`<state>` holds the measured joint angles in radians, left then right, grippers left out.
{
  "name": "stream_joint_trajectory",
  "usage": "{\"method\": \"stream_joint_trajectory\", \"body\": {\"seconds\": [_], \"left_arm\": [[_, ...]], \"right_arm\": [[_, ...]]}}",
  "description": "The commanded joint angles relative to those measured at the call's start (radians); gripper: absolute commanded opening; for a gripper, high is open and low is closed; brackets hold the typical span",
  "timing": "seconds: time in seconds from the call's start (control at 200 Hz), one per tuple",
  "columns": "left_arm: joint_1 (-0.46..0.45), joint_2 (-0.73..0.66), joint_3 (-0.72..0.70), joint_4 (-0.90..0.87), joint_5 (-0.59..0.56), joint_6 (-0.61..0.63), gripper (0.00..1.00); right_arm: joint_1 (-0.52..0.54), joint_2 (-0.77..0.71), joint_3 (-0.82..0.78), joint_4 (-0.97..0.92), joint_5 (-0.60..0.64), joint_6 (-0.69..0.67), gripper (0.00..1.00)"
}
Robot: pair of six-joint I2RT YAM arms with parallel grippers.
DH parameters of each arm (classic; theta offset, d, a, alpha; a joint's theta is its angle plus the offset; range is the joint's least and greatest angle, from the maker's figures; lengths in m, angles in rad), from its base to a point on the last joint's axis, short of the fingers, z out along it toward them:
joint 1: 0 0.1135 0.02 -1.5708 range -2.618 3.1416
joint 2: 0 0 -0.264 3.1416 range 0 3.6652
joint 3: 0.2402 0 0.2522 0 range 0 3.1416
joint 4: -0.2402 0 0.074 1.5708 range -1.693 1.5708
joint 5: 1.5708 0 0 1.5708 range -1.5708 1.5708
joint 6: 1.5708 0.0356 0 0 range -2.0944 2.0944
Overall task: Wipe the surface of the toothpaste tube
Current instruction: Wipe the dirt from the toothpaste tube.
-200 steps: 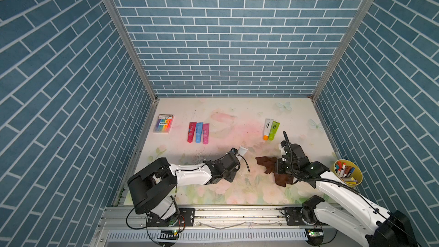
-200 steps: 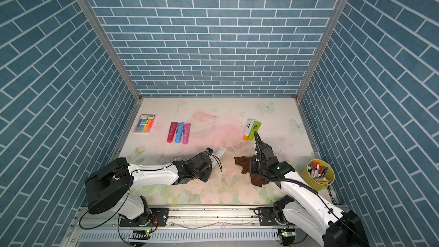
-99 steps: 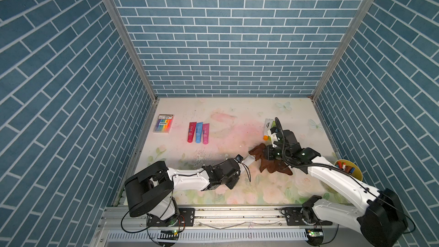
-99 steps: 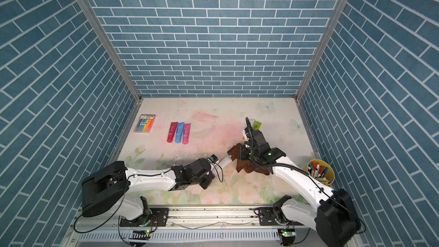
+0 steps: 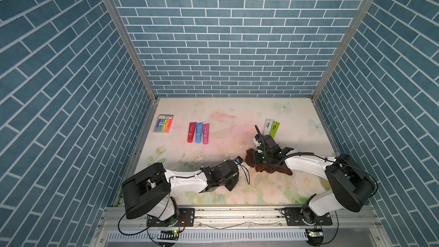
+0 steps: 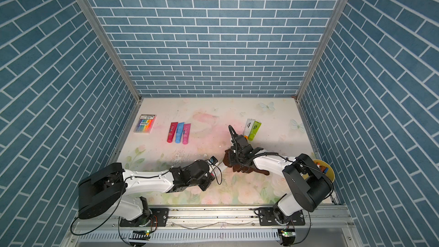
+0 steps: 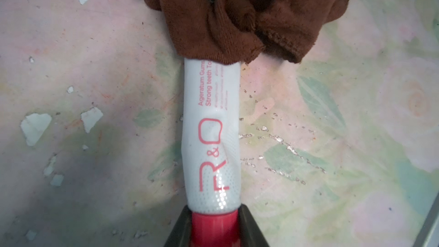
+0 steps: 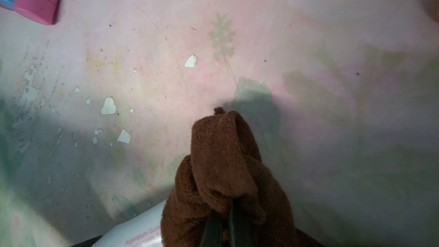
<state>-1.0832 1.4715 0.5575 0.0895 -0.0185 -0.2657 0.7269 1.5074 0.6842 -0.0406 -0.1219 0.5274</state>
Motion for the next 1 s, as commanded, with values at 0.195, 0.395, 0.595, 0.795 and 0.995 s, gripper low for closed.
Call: {"method": "stream_joint_trajectory", "body": {"seconds": [0.195, 0.395, 0.595, 0.795, 0.995], "left_arm": [[-0.004, 0.042, 0.024, 0.035, -0.002, 0.013, 0.03], [-0.004, 0.044, 0.025, 0.035, -0.012, 0.009, 0.01], [-0.004, 0.024, 0.011, 0.041, -0.015, 0.008, 0.0], [-0.009, 0.012, 0.007, 0.039, -0.024, 0.008, 0.0], [-0.011, 0.01, 0.004, 0.04, -0.026, 0.007, 0.0]], "right_arm": [[0.157, -0.001, -0.087, 0.097, -0.169, 0.142, 0.0], [0.237, -0.012, -0.125, 0.146, -0.165, 0.198, 0.0], [0.181, -0.003, -0.163, 0.085, -0.07, 0.187, 0.0], [-0.021, -0.004, -0.172, -0.041, 0.101, 0.132, 0.0], [-0.063, -0.016, -0.148, -0.088, 0.151, 0.096, 0.0]]}}
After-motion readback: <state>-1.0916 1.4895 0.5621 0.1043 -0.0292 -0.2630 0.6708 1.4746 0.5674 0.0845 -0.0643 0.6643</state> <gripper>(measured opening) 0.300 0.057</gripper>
